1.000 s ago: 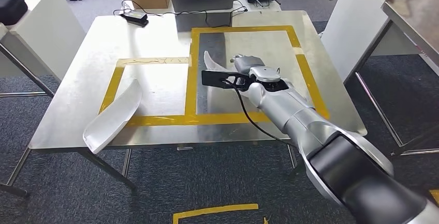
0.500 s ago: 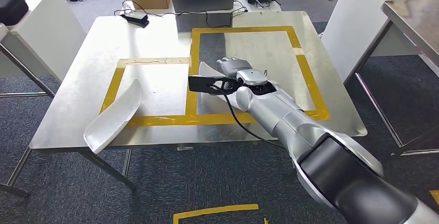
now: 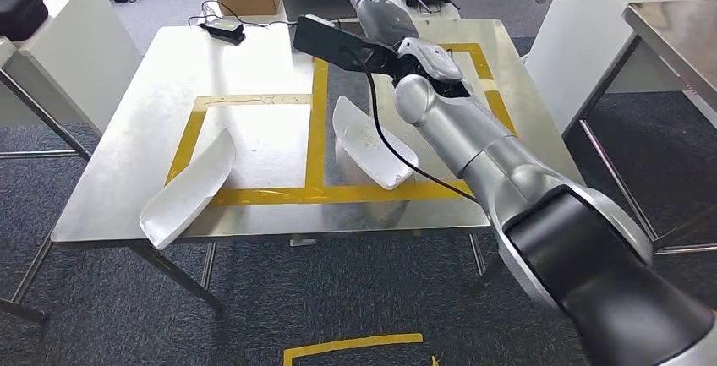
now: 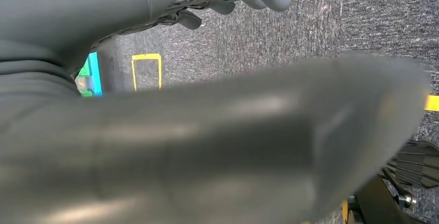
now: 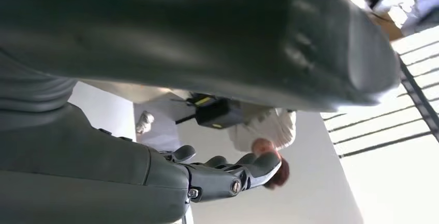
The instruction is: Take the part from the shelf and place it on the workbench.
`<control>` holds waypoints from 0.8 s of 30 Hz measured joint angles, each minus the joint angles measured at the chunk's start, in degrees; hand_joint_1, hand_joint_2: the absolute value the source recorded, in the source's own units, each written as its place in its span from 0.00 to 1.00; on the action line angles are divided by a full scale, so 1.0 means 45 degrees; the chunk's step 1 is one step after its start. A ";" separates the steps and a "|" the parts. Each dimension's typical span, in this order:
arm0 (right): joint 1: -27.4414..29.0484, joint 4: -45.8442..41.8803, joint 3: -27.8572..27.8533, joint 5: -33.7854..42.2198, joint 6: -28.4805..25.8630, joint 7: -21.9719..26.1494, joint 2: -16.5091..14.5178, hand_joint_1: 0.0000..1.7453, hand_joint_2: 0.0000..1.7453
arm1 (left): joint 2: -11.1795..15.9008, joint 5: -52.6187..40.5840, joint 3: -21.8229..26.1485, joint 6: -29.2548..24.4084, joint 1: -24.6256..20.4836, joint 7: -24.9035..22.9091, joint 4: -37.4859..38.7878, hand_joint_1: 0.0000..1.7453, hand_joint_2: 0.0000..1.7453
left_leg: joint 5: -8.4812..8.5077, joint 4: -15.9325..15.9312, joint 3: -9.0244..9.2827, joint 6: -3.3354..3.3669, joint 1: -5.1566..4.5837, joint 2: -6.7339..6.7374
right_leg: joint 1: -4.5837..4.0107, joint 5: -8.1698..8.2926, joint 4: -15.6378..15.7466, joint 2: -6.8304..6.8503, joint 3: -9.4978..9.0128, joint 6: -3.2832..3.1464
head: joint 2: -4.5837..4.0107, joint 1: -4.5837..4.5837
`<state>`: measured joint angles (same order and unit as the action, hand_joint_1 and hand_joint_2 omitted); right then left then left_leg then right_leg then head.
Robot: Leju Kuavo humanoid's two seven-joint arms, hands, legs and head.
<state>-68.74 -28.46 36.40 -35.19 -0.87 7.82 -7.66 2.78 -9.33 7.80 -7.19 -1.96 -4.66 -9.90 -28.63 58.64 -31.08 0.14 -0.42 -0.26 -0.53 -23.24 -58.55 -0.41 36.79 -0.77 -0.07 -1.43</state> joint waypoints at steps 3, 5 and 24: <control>-0.0026 -0.1702 -0.0504 0.0047 0.0074 -0.0227 0.0288 0.00 0.00 | -0.0079 0.0051 0.0093 0.0000 -0.0005 0.0005 0.0000 0.00 0.00 | 0.0214 -0.0210 0.0051 0.0141 0.0099 0.0052 | -0.0019 -0.0222 -0.0233 -0.0015 0.0102 0.0151 | 0.0000 0.0017; 0.0048 -0.2751 -0.0746 -0.0025 0.0196 -0.0412 0.0490 0.00 0.00 | -0.0132 0.0045 0.0126 0.0000 -0.0009 0.0010 0.0000 0.00 0.00 | 0.0321 -0.0304 0.0033 0.0217 0.0165 0.0122 | 0.0028 -0.0999 -0.1401 -0.0010 0.0591 0.0275 | 0.0000 0.0042; 0.1896 -0.7286 -0.1503 -0.0707 0.0180 -0.0669 0.2215 0.00 0.00 | -0.0249 -0.0426 0.0131 0.0000 -0.0022 0.0108 0.0001 0.00 0.00 | -0.1488 0.2944 -0.1501 -0.0589 0.0395 0.0099 | 0.0286 -0.0418 -0.0220 0.0015 -0.0213 -0.0150 | 0.0000 0.0023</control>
<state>-60.21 -61.25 29.64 -38.37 -0.07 4.81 2.31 1.66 -11.25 8.39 -7.19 -2.06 -4.17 -9.90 -35.33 71.89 -37.83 -2.52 1.36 0.19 0.76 -25.12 -59.53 -0.34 35.83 -1.45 -0.07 -1.32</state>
